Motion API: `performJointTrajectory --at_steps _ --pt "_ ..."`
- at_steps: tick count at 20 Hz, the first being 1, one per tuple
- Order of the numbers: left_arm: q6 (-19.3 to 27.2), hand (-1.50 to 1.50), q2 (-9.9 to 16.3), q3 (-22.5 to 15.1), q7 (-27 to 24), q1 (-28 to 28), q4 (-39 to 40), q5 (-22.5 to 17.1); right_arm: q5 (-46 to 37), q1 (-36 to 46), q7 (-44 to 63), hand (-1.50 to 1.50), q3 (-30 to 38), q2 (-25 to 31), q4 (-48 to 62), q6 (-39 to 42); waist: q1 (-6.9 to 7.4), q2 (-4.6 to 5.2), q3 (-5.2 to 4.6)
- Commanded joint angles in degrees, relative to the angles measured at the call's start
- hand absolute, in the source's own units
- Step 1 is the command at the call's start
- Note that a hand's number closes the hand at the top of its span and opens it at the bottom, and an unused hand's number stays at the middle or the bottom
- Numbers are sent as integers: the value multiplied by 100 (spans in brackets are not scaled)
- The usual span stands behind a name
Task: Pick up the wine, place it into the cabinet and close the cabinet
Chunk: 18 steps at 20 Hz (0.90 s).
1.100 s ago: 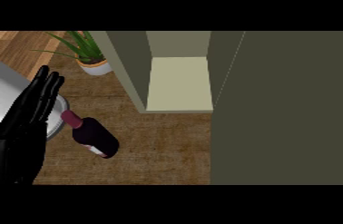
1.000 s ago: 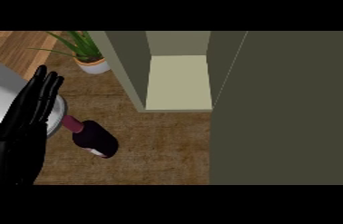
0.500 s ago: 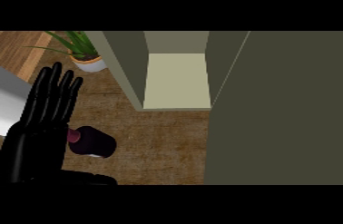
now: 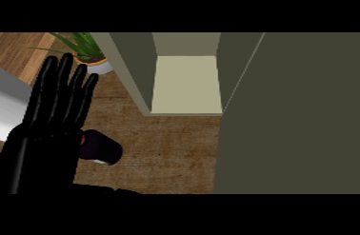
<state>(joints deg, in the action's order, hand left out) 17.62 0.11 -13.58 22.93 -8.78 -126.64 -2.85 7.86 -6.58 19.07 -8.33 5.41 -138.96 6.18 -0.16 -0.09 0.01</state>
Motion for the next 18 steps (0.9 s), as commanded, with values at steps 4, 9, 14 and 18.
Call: performJointTrajectory --at_steps 4,9,14,18 --pt "553 -150 14 -508 1088 -311 -775 676 649 183 413 -150 607 113 -221 57 16 0 2" --pt "1362 -150 -10 -1085 1242 -750 -529 1193 233 477 396 -150 249 -73 12 -49 14 3 1" --pt "1880 -150 -11 -1648 1516 -718 -611 1930 95 198 830 -150 -56 -49 -546 -79 4 -8 2" --pt "1574 -150 -11 -849 1832 -820 -686 1789 42 903 1250 -150 109 -51 -464 -340 20 1 -1"
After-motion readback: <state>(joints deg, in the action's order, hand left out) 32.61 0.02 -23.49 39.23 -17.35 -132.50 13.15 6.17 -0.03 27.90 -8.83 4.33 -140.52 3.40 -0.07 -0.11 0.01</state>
